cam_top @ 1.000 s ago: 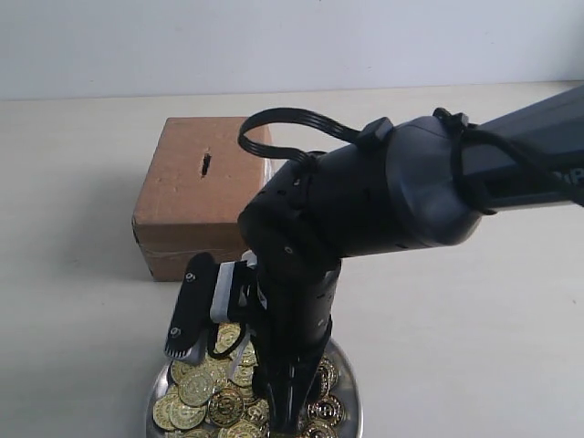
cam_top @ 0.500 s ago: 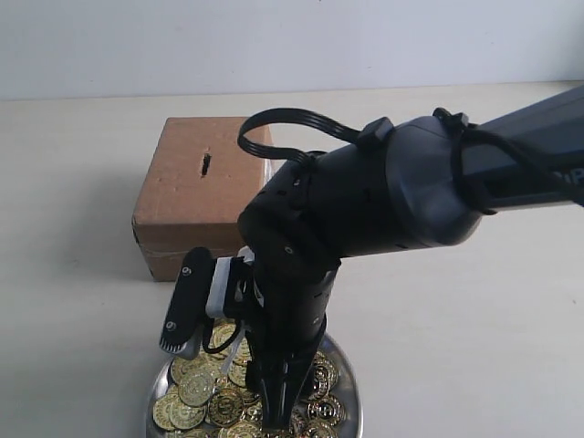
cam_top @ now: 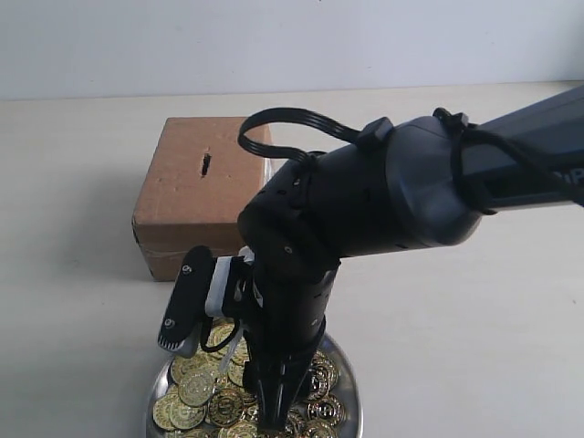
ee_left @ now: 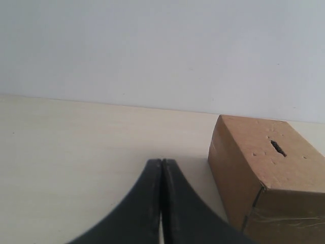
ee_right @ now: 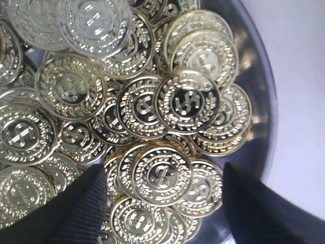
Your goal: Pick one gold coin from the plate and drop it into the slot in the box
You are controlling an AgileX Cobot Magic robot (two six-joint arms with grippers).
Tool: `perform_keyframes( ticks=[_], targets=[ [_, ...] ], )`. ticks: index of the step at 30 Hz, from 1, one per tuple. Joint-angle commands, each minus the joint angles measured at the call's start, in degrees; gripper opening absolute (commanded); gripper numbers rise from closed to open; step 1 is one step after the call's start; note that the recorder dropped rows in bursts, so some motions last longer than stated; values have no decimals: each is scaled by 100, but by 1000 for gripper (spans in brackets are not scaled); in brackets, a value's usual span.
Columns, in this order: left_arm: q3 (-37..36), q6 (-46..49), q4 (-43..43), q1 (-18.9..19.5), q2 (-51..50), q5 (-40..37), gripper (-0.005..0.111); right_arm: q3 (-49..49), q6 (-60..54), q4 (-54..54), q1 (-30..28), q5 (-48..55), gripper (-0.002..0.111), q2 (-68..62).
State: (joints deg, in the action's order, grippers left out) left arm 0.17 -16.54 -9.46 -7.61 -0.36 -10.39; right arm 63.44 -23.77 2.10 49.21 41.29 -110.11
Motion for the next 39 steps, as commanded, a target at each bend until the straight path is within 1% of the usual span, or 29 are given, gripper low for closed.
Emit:
perform_keyframes(
  ticks=[1, 8, 10, 17, 28, 39],
  targets=[
    [-17, -14, -27, -33, 36, 64, 0, 46, 19, -31, 7, 46, 62, -116],
    [-17, -14, -27, -33, 36, 64, 0, 46, 8, -24, 7, -46, 61, -270],
    [-17, -14, -27, -33, 36, 64, 0, 46, -3, -24, 7, -6, 58, -385],
    [-17, -14, -27, -33, 36, 64, 0, 46, -3, -24, 7, -7, 53, -426],
    [-17, -14, -27, -33, 36, 64, 0, 46, -3, -24, 7, 38, 40, -380],
    [-17, -14, -27, -33, 36, 64, 0, 46, -13, -9, 7, 51, 33, -259]
  ],
)
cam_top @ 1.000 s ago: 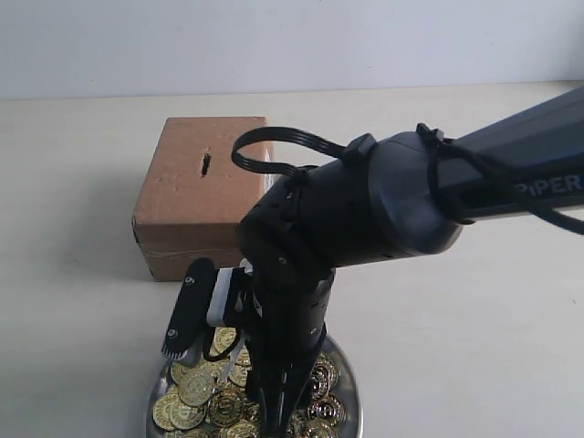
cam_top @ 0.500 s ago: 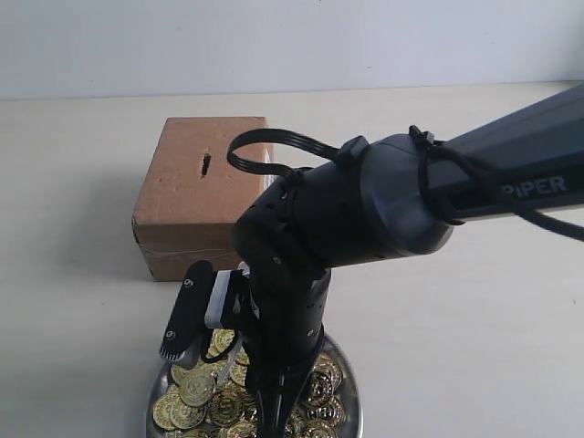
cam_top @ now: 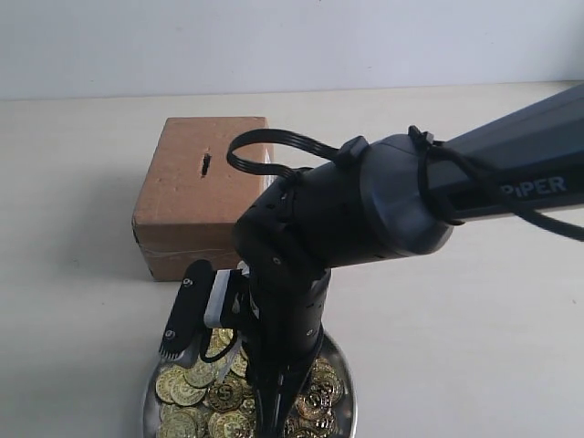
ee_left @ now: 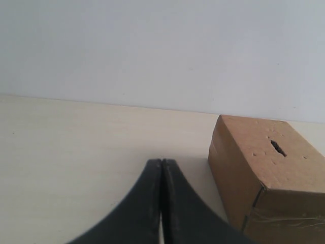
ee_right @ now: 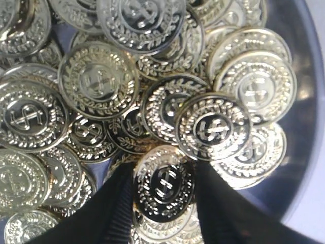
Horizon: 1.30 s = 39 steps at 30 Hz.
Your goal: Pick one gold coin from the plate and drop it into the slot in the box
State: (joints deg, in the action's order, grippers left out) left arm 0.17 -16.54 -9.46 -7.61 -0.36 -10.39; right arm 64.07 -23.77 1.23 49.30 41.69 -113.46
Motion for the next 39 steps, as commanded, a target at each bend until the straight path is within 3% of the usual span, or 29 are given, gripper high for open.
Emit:
perform_keyframes(
  ticks=[1, 11, 39],
  targets=[
    [-17, -14, -27, -33, 36, 64, 0, -17, -29, 78, -2, 11, 33, 101],
    [-17, -14, -27, -33, 36, 64, 0, -17, -40, 78, -2, 11, 0, 206],
    [-17, -17, -26, -33, 36, 64, 0, -17, -3, 57, -2, -395, 0, 220]
  ],
)
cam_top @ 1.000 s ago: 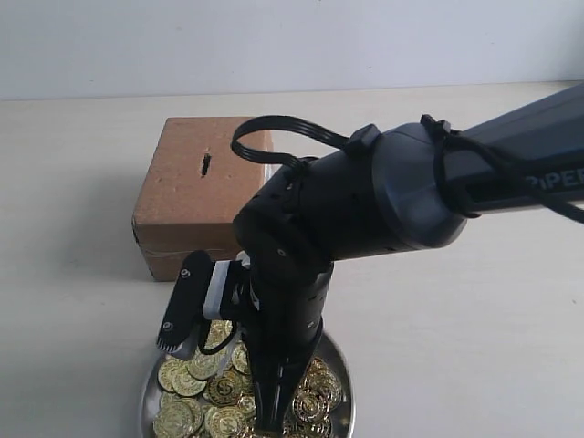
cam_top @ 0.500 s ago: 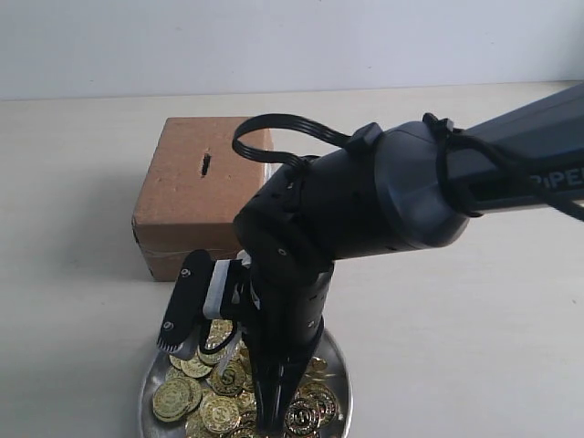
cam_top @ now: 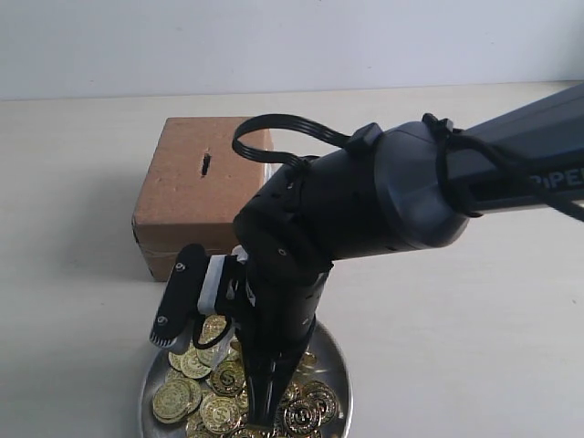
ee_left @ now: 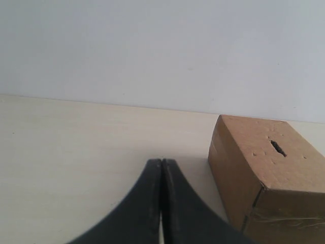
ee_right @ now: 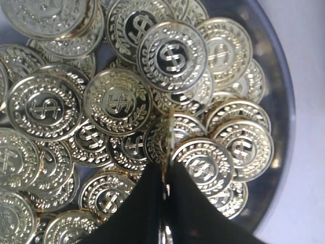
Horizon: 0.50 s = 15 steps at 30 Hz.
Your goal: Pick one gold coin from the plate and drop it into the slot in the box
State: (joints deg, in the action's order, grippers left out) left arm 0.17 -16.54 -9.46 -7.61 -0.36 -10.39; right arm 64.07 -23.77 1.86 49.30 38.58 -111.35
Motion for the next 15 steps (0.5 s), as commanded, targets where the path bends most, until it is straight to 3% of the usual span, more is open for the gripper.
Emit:
perform_keyframes(
  ticks=[1, 15],
  targets=[
    [-17, -17, -26, -33, 36, 64, 0, -17, -3, -6, -2, -83, 0, 8],
    [-17, -17, -26, -33, 36, 64, 0, -17, -3, -6, -2, -96, 23, 8]
  ],
)
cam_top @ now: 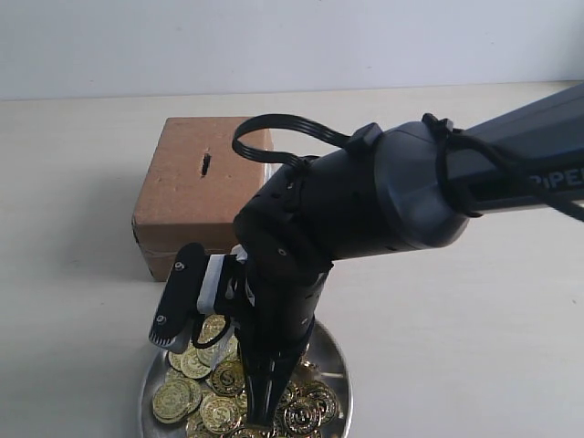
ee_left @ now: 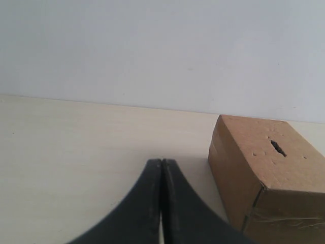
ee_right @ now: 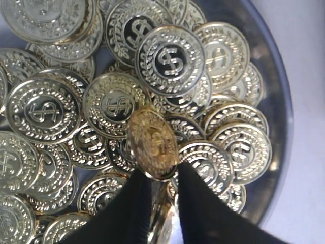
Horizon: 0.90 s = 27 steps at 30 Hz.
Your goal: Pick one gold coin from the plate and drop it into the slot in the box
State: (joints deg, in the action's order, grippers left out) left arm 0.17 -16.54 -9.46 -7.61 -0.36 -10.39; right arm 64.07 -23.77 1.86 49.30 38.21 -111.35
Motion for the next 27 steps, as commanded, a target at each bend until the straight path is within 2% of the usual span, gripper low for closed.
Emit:
perform_keyframes(
  ticks=[1, 12, 22, 27],
  targets=[
    [-17, -17, -26, -33, 36, 64, 0, -17, -3, 4, -2, -59, 23, 8],
    [-17, -17, -26, -33, 36, 64, 0, -17, -3, 18, -2, -218, 22, 8],
    [-17, -17, -26, -33, 36, 64, 0, -17, -3, 18, -2, -218, 0, 8],
    [-17, -17, -26, -33, 36, 64, 0, -17, -3, 18, -2, -218, 0, 8]
  ],
)
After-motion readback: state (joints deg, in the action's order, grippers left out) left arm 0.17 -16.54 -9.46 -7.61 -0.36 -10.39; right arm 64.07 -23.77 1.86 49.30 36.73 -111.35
